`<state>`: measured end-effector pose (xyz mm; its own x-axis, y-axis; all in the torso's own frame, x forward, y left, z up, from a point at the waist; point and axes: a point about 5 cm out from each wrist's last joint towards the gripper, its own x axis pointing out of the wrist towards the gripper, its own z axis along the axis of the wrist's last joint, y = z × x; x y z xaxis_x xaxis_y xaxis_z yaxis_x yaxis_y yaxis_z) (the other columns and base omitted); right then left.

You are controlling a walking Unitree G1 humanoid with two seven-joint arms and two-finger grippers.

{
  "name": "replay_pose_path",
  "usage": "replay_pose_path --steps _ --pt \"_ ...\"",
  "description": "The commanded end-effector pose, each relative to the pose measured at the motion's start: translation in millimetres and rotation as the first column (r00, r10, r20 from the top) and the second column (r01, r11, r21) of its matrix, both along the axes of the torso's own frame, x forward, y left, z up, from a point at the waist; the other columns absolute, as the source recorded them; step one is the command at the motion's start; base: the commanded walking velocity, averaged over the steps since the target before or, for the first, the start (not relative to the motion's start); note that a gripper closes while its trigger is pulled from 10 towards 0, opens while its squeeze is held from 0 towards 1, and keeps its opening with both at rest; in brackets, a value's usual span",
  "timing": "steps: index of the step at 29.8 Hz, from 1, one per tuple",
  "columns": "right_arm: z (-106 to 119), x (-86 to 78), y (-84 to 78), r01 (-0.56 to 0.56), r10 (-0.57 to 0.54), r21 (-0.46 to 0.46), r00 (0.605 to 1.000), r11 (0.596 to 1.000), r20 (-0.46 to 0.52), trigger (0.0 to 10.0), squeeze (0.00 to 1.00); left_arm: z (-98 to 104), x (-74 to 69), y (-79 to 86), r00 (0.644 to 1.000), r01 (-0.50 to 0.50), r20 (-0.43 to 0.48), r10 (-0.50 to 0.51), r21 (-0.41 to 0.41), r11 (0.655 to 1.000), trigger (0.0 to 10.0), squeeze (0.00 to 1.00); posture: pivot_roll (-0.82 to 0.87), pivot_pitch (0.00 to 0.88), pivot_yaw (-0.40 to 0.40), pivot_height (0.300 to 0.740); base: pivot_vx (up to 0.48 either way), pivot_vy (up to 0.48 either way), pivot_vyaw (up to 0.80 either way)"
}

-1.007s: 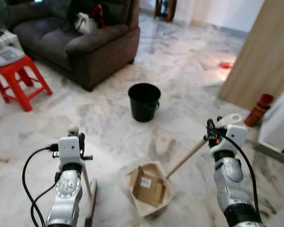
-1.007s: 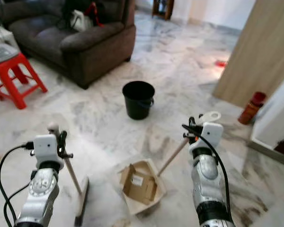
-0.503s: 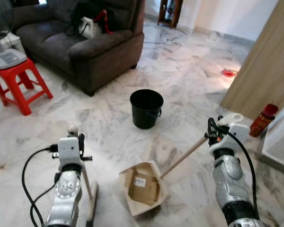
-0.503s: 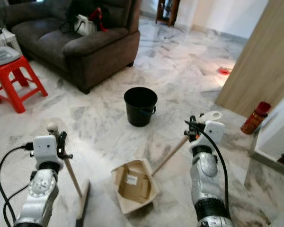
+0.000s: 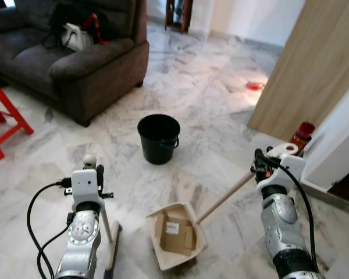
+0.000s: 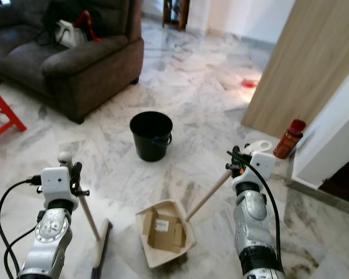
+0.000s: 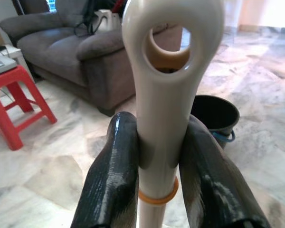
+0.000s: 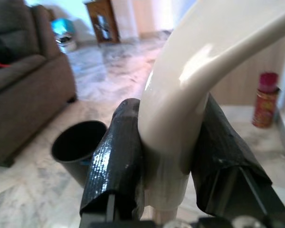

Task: Sweep floor

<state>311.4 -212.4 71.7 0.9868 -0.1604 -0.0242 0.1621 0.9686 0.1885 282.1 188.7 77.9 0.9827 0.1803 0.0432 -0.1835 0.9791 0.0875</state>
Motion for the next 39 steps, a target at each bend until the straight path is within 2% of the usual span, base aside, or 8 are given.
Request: replay_pose_path --steps 1,14,20,25,31,33,38,39 --pt "20.2 9.5 -0.2 -0.002 0.003 -0.016 0.997 1.0 0.079 10.0 0.0 10.2 2.8 0.9 0.999 0.0 0.047 0.0 0.012 1.0 10.0 0.0 -0.01 0.0 -0.057 0.74 0.304 0.0 0.0" --pt "36.9 13.7 0.2 0.005 -0.006 0.007 0.988 1.0 0.154 10.0 0.0 10.3 3.0 0.0 0.999 0.001 0.047 -0.002 0.009 1.0 10.0 0.0 -0.01 0.0 -0.059 0.74 0.305 0.0 0.0" --pt "69.8 22.7 1.7 0.0 0.011 -0.041 0.965 0.999 0.264 10.0 0.0 10.8 4.1 0.0 0.999 0.005 0.048 -0.005 0.009 1.0 10.0 0.0 -0.01 0.0 -0.055 0.74 0.307 0.0 0.0" --pt "90.3 26.3 5.2 -0.012 0.025 -0.044 0.944 0.999 0.33 10.0 0.0 11.2 4.9 0.2 0.999 0.007 0.048 -0.008 0.011 1.0 10.0 0.0 -0.01 0.0 -0.053 0.74 0.306 0.0 0.0" --pt "106.2 28.1 6.7 -0.016 0.022 -0.019 0.927 1.0 0.374 10.0 0.0 11.4 5.4 0.2 0.999 0.008 0.048 -0.008 0.013 1.0 10.0 0.0 -0.01 0.0 -0.051 0.74 0.307 0.0 0.0" --pt "124.1 29.6 8.5 -0.02 0.011 0.017 0.909 1.0 0.417 10.0 0.0 11.4 5.6 0.0 0.999 0.01 0.047 -0.011 0.012 1.0 10.0 0.0 -0.01 0.0 -0.051 0.74 0.306 0.0 0.0" --pt "140.2 29.5 10.2 -0.027 0.009 0.034 0.891 0.999 0.454 10.0 0.0 11.2 5.8 -0.1 0.999 0.01 0.046 -0.011 0.012 1.0 10.0 0.0 -0.01 0.0 -0.051 0.74 0.307 0.0 0.0" --pt "144.3 29.3 10.1 -0.033 0.001 0.06 0.885 0.998 0.465 10.0 0.0 11.2 5.8 -0.4 0.999 0.01 0.046 -0.011 0.012 1.0 10.0 0.0 -0.01 0.0 -0.051 0.74 0.304 0.0 0.0"
